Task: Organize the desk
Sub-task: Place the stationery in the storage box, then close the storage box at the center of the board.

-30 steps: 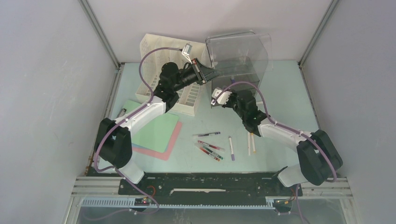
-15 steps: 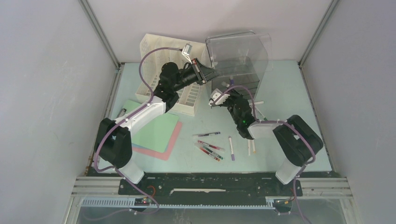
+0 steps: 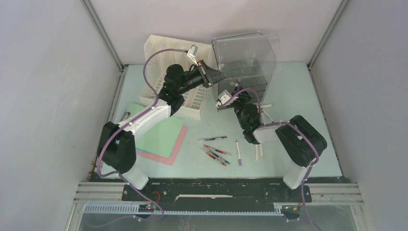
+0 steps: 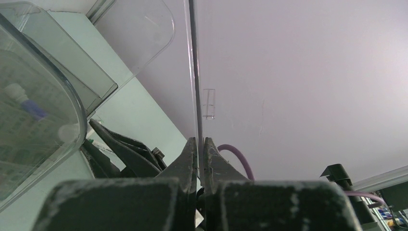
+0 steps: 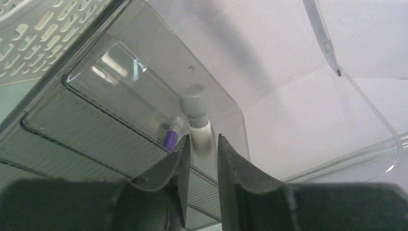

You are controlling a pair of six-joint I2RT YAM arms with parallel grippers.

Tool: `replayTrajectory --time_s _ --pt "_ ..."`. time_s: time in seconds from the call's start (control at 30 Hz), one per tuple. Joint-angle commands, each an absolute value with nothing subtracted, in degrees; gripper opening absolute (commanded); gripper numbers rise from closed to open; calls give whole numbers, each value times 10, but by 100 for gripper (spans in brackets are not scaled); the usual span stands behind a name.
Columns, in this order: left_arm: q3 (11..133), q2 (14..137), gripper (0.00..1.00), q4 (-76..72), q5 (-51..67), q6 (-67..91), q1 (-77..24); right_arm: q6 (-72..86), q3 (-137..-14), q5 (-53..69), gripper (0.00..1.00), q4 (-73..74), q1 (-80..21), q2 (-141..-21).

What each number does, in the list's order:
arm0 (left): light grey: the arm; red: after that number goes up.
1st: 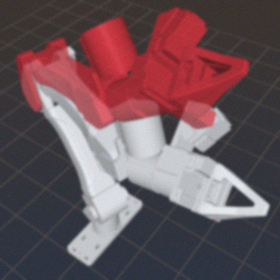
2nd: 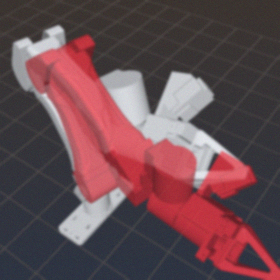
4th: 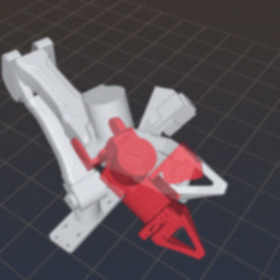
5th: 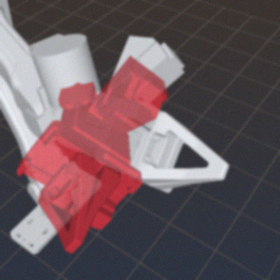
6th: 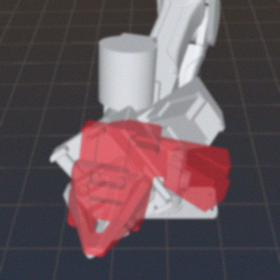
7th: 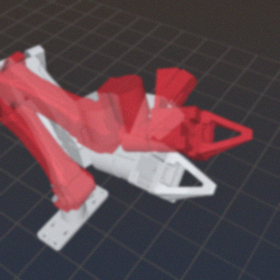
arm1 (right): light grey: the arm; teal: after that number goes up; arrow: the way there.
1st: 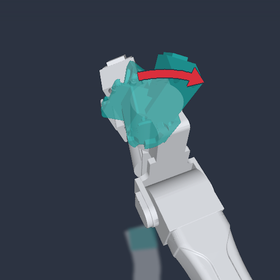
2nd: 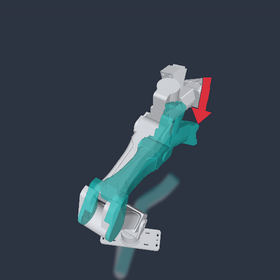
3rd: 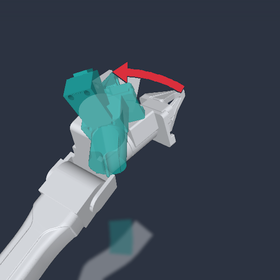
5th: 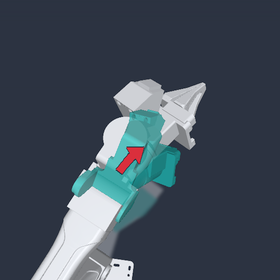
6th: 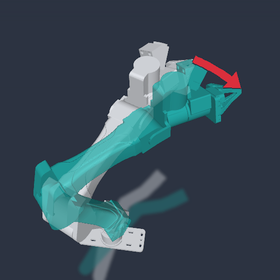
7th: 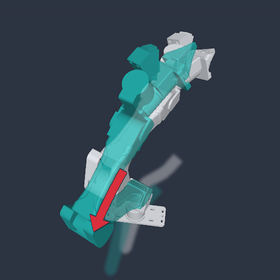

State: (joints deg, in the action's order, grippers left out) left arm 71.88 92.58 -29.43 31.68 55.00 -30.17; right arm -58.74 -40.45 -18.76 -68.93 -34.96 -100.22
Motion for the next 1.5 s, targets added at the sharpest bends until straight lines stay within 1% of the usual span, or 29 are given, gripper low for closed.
replayTrajectory --time_s 0.0,0.1,0.2,0.3,0.47,0.63,0.7,0.83,1.0,1.07,1.13,1.2,1.27,1.37,1.47 --pt "715 894 0 -354 333 533 -300 -574 -410 -196 39 -723 -346 -1013" --pt "715 893 0 -354 334 533 -300 -567 -410 -196 51 -715 -344 -1010" --pt "715 893 0 -355 334 533 -300 -553 -410 -194 60 -699 -342 -1002" --pt "715 893 0 -354 334 533 -300 -539 -410 -188 66 -674 -342 -991" --pt "715 892 0 -354 335 532 -300 -523 -410 -179 67 -644 -345 -969" --pt "715 893 0 -354 334 532 -300 -497 -409 -154 67 -579 -351 -931" --pt "714 893 0 -354 334 531 -300 -494 -406 -132 67 -544 -355 -913" --pt "714 894 0 -354 334 530 -300 -500 -383 -79 66 -528 -357 -878" --pt "714 895 0 -354 334 530 -300 -506 -374 -12 67 -452 -357 -844" --pt "714 894 0 -354 334 529 -300 -535 -372 25 70 -401 -357 -829" --pt "714 894 0 -354 334 529 -300 -559 -372 60 77 -347 -356 -811" --pt "714 894 0 -354 334 529 -300 -589 -373 90 79 -286 -354 -793" --pt "714 894 0 -354 334 529 -300 -609 -373 105 82 -256 -354 -781" --pt "714 895 0 -354 334 529 -300 -638 -384 110 83 -195 -354 -775" --pt "713 895 0 -354 334 529 -300 -645 -431 139 78 -84 -347 -772"
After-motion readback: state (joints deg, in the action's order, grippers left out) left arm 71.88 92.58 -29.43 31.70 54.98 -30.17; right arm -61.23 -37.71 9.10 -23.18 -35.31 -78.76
